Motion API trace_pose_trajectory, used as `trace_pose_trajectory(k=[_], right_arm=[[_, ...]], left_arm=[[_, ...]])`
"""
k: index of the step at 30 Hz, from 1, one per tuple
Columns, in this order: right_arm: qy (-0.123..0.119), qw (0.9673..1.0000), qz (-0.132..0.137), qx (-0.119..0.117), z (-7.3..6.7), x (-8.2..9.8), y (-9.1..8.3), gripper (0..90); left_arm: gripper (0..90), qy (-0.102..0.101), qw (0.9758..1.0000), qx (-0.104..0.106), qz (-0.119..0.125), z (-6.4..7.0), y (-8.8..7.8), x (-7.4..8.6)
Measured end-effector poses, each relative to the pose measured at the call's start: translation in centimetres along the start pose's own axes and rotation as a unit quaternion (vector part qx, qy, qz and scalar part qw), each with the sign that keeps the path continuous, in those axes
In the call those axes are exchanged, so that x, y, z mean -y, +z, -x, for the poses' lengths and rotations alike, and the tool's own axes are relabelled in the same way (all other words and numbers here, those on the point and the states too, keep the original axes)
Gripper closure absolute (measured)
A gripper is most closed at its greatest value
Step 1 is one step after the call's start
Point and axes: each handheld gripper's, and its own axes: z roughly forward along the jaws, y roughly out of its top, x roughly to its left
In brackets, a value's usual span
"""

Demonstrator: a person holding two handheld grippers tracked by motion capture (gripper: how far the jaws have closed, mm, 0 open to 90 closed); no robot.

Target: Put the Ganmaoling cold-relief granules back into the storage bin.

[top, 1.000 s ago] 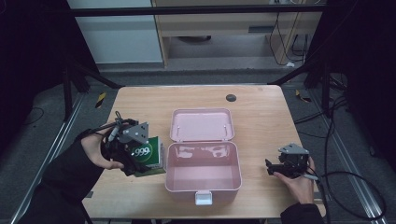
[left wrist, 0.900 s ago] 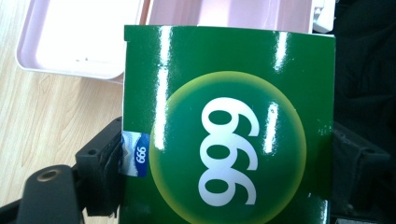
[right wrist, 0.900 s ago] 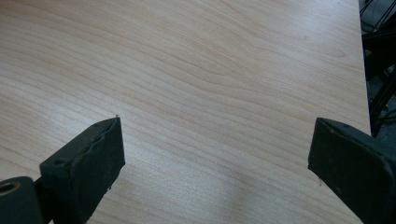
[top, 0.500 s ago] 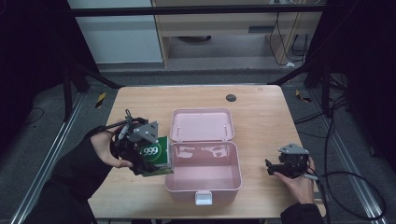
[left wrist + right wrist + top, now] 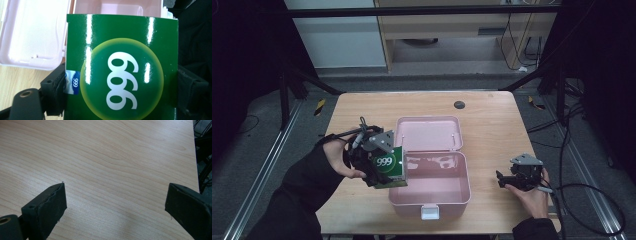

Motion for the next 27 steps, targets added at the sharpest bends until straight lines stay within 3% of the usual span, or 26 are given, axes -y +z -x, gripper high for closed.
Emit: trace_pose_trajectory(k=[27], right_arm=[[0.000,1.0000,0.000,-0.001,0.1,0.1,0.1,3.7]], left_arm=[[14.8,0.027,0.9995,0.017,-0.002,-0.2,2.9,-3.2]])
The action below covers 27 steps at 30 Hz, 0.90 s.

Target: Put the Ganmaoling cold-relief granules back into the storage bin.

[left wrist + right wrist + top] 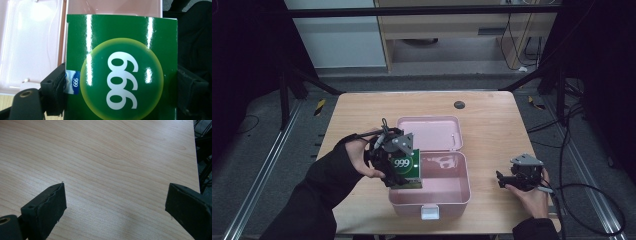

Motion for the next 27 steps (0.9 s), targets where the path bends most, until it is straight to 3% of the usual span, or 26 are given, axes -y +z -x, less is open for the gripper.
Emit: trace_pose_trajectory(k=[27], right_arm=[[-0.004,1.0000,-0.001,0.000,-0.1,0.1,0.2,3.7]], left_arm=[[14.9,0.006,0.9997,0.014,-0.020,-0.4,3.6,0.1]])
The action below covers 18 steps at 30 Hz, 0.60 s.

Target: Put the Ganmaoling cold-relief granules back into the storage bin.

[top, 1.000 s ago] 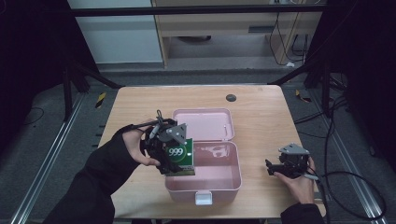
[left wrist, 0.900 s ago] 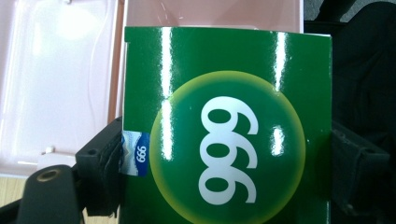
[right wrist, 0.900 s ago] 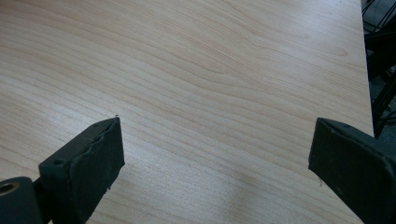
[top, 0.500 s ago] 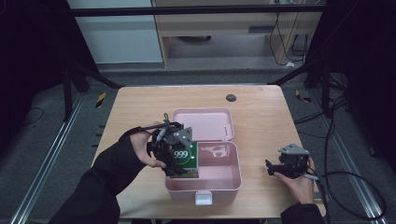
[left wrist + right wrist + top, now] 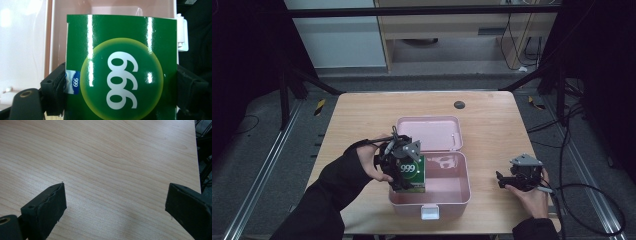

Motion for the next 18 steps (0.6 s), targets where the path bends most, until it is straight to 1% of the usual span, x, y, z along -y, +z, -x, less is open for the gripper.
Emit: trace_pose_trajectory(k=[6,12,18], right_arm=[[-0.002,1.0000,-0.002,0.000,0.0,0.0,0.0,3.7],[-0.003,1.0000,-0.002,-0.001,0.0,0.0,0.1,3.6],[-0.004,1.0000,-0.003,-0.002,-0.1,0.0,0.1,3.5]], left_arm=[[14.8,0.002,0.9999,0.003,-0.010,-0.1,1.1,0.1],[14.9,-0.003,0.9999,0.009,-0.010,-0.2,2.0,0.4],[14.8,-0.006,0.9998,0.011,-0.016,-0.3,2.9,0.8]])
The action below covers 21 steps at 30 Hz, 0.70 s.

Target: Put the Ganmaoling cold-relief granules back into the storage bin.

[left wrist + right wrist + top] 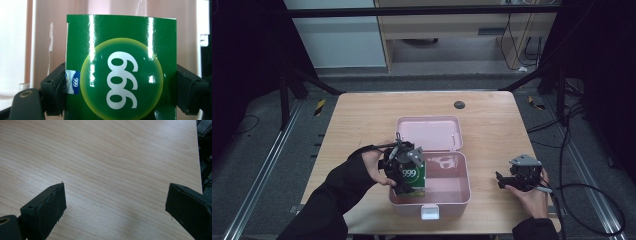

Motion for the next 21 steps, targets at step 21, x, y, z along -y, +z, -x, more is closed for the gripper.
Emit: trace_pose_trajectory(k=[21], right_arm=[[-0.001,1.0000,-0.002,0.001,0.0,0.0,0.0,3.1]], left_arm=[[14.7,-0.009,0.9999,0.011,-0.009,0.0,2.4,1.1]])
